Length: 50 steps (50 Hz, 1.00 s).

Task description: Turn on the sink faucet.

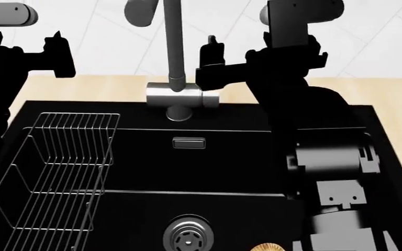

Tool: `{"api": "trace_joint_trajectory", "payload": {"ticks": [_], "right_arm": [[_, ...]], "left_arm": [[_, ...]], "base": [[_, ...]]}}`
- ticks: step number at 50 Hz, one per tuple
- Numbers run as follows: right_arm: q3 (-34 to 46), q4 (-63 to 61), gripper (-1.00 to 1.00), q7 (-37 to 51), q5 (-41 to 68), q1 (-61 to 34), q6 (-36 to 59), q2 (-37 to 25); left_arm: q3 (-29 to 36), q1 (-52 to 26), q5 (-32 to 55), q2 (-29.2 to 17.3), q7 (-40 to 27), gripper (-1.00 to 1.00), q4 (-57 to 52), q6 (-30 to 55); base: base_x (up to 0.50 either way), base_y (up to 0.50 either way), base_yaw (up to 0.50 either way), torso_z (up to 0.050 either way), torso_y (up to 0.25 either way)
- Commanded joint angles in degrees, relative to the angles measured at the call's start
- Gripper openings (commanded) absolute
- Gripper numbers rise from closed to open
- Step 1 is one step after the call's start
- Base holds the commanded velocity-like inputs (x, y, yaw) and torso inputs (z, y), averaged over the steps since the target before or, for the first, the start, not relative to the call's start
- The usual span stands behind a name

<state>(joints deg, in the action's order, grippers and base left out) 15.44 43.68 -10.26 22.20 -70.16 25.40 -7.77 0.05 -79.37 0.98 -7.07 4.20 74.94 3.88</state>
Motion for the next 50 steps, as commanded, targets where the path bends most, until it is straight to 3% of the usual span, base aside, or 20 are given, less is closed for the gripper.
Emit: {"api": "trace_joint_trajectory", "payload": {"ticks": [1,10,15,25,50], "right_arm": [[1.1,4.6,1.00,-2.0,0.2,-1.3,-1.0,1.8],[3.3,17.5,1.00,-2.8,-3.0,-6.6,-8.4,4.5],[3.7,31.2,1.00,-5.0,-4.2,-11.7,-15.7,6.7],[0.7,31.3,1.00,-4.9,-9.0,-12.3,-14.5,7.6],[-1.0,31.3,1.00,-2.8,-11.1,-15.9,-14.4,7.7]], "left_arm": [[-1.0,0.5,0.5,-0.5,0.8,1.00,0.0,0.2],[-2.6,1.5,1.9,-0.2,3.0,1.00,-0.1,-4.2],[-3.3,1.8,2.0,-0.3,2.1,1.00,-0.1,-4.8],[-3.1,2.6,1.3,-0.6,2.4,1.00,-0.1,-6.6],[-4.1,1.9,1.5,-1.1,2.7,1.00,-0.2,-6.4]], "base": [[0.00,0.00,0.00,0.000,0.000],[0.00,0.00,0.00,0.000,0.000],[0.00,0.00,0.00,0.000,0.000],[0.00,0.00,0.00,0.000,0.000],[0.00,0.00,0.00,0.012,-0.148]]}}
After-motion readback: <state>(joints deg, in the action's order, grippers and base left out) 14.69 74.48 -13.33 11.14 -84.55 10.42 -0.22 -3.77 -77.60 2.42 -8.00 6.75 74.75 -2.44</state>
